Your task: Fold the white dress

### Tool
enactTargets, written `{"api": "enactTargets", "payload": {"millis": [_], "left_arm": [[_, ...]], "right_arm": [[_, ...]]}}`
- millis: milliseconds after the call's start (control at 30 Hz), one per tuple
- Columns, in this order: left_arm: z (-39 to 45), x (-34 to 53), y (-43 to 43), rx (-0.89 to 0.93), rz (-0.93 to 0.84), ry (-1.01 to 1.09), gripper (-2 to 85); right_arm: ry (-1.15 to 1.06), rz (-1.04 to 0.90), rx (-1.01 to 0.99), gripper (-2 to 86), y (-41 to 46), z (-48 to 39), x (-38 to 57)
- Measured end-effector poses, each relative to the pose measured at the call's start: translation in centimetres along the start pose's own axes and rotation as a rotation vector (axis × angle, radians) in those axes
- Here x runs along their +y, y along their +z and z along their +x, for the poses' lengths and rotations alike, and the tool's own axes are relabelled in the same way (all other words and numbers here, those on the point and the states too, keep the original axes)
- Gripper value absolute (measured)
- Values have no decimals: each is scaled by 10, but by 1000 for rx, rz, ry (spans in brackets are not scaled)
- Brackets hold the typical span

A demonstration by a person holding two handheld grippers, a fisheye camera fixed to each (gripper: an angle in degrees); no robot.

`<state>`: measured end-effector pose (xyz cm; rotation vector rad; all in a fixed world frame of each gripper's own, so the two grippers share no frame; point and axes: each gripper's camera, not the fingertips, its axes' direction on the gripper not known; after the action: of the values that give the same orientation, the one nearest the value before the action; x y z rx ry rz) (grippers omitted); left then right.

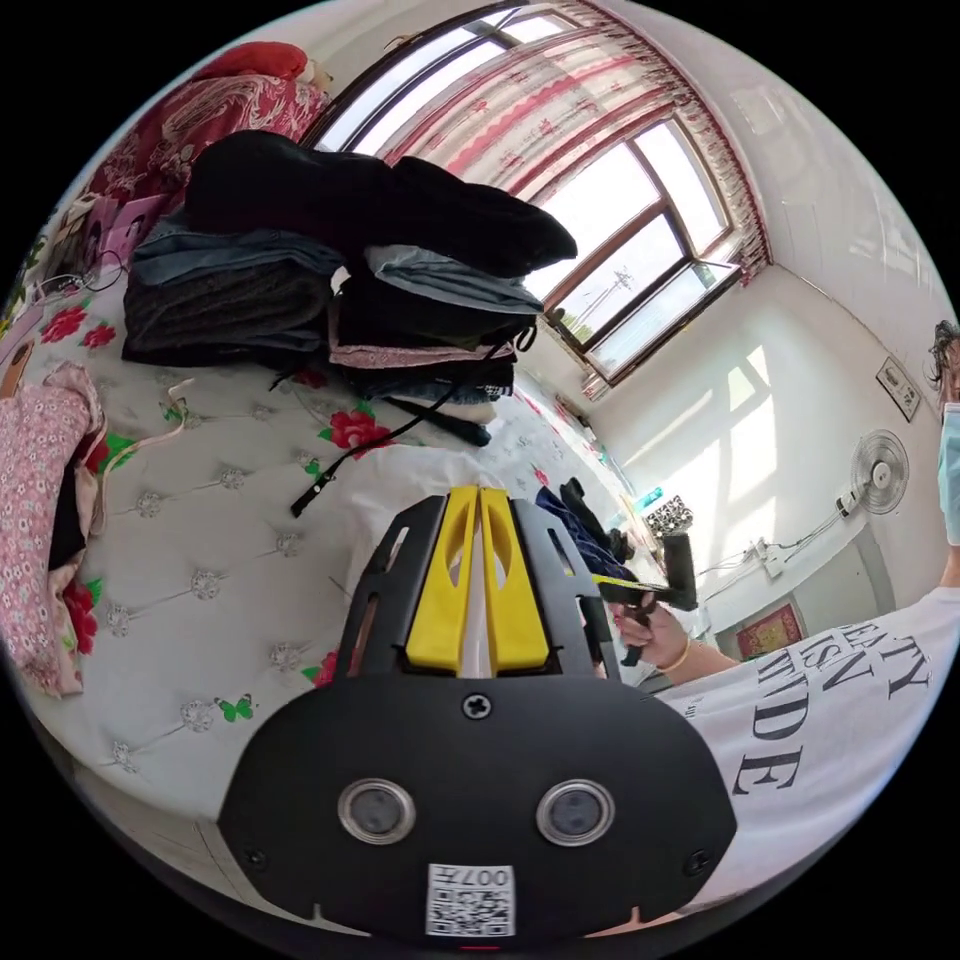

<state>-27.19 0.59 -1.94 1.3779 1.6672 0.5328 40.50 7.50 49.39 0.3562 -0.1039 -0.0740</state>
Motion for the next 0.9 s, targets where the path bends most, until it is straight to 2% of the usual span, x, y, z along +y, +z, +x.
{"api": "enactTargets", "payload": {"millis": [67, 133, 200, 300, 367, 433, 533, 633, 733, 900], "left_arm": [[26, 1, -15, 29, 25, 47, -10], [49, 4, -33, 46, 48, 88, -10], [71, 12, -61, 22, 78, 130, -10], [83, 29, -106, -90, 131, 153, -10], [86, 42, -129, -179, 149, 157, -10], [84, 57, -149, -211, 171, 131, -10], [90, 77, -171, -105, 195, 95, -10], [125, 85, -182, 80, 233, 159, -10], [175, 84, -202, 199, 289, 278, -10], [243, 100, -265, 406, 483, 510, -10]], "right_arm": [[4, -180, -13, 72, 61, -16, -12], [8, -305, -8, 43, 88, -25, -11], [-9, -298, 63, 16, 77, -37, -6], [-67, 1, 86, 4, -28, -59, 9], [-54, 261, 141, 0, -140, -67, 37], [-31, 434, 190, -1, -221, -74, 69], [-30, 652, 245, -1, -324, -102, 136], [-78, 834, 277, -2, -392, -145, 200], [-134, 988, 350, -2, -440, -194, 249], [-267, 1194, 381, -2, -498, -259, 306]]}}
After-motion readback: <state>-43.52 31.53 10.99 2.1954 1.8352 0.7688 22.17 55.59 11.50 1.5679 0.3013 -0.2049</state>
